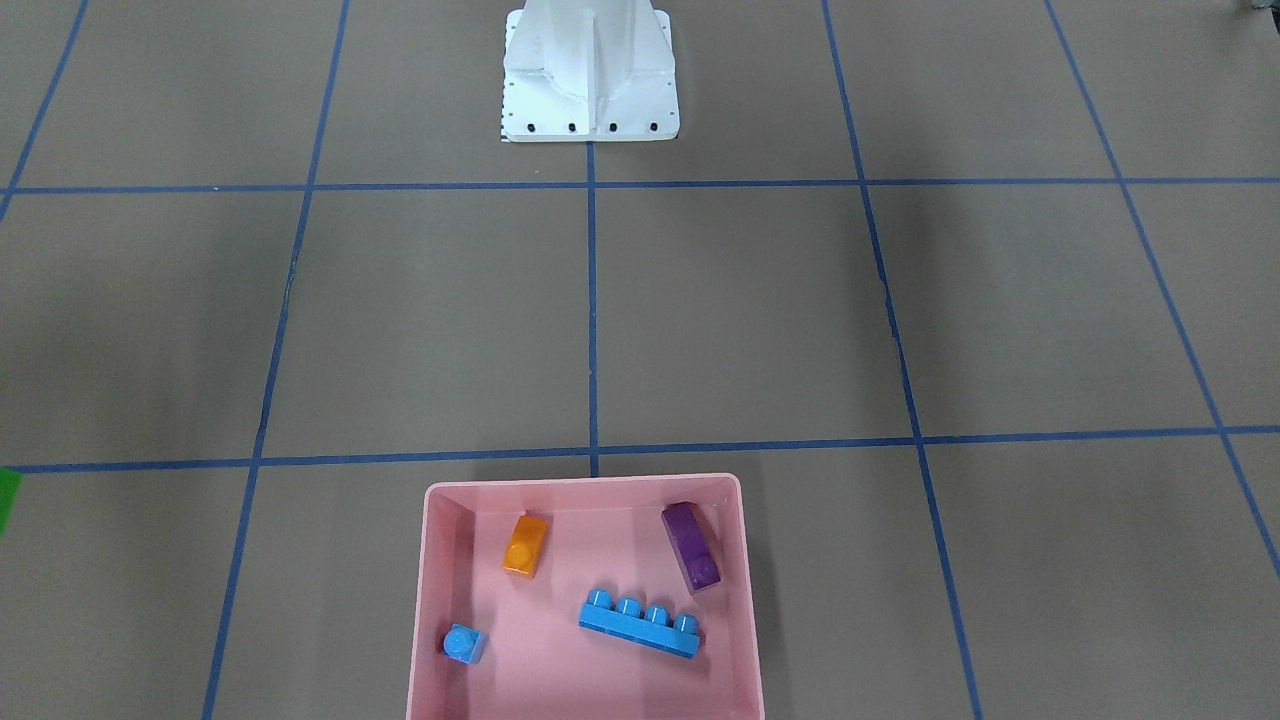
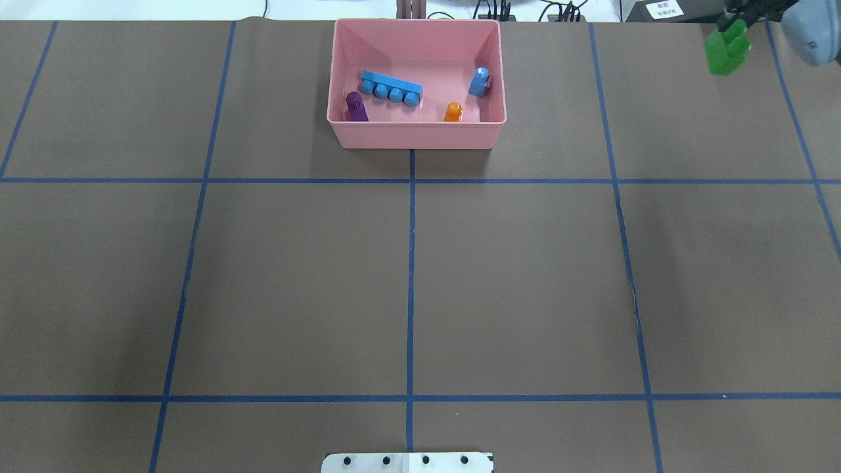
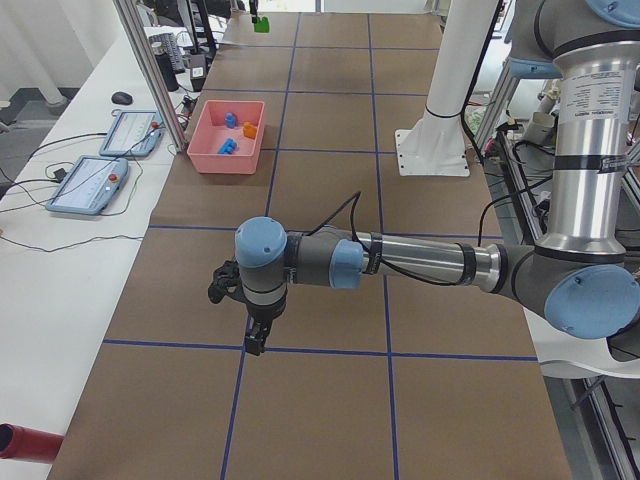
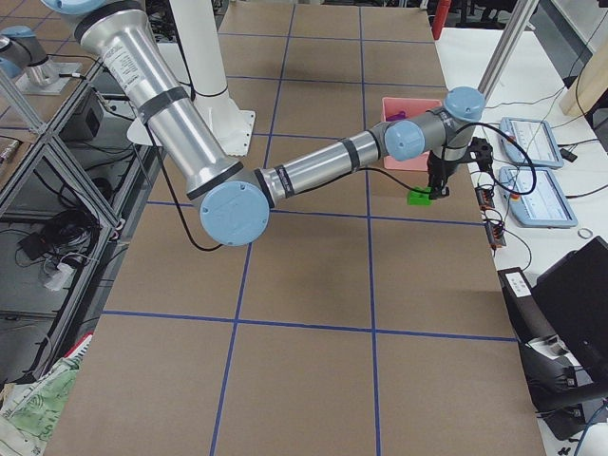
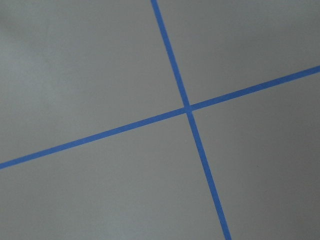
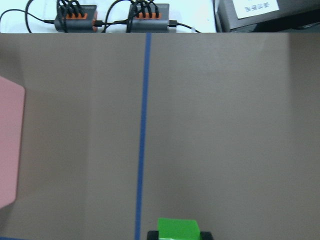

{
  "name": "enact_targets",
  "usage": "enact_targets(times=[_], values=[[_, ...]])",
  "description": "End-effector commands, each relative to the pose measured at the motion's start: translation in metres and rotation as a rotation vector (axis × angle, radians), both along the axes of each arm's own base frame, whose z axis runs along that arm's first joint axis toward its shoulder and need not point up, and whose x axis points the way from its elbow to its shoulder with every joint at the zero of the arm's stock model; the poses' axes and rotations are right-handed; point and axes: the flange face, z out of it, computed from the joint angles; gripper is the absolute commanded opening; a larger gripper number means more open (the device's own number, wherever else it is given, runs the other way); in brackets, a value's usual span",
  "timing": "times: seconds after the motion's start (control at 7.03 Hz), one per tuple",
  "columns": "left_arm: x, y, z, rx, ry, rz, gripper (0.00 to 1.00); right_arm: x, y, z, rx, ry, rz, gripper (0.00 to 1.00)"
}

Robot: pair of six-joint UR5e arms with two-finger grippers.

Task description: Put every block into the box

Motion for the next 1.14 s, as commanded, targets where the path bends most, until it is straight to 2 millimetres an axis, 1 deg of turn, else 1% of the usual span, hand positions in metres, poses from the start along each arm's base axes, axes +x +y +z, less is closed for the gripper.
enact_targets(times=[0.0,0.14,0.28,0.43,0.57,0.71,0.85,1.0], values=[[-0.002,0.002,0.001,-0.005,0.019,-0.007,1.00,-0.104,-0.007,-0.084,-0.045,0.007,0.044,0.00],[-0.002,0.002,0.001,-0.007,0.020,-0.008,1.00,-0.142,-0.014,-0.121,-0.068,0.010,0.076,0.00],[-0.002,0.002,0.002,-0.010,0.021,-0.009,1.00,-0.181,-0.019,-0.153,-0.103,0.001,0.081,0.00],[-0.002,0.004,0.003,-0.013,0.022,-0.009,1.00,-0.231,-0.027,-0.200,-0.116,0.029,0.128,0.00],[-0.001,0.005,0.004,-0.014,0.023,-0.007,1.00,-0.260,-0.020,-0.216,-0.115,0.032,0.160,0.00],[-0.001,0.005,0.004,-0.013,0.023,-0.007,1.00,-0.288,-0.026,-0.225,-0.112,-0.004,0.172,0.00],[-0.001,0.006,0.005,-0.014,0.023,-0.007,1.00,-0.329,-0.034,-0.243,-0.088,-0.019,0.208,0.00],[-0.001,0.006,0.005,-0.016,0.023,-0.007,1.00,-0.357,-0.034,-0.246,-0.069,-0.037,0.235,0.00]])
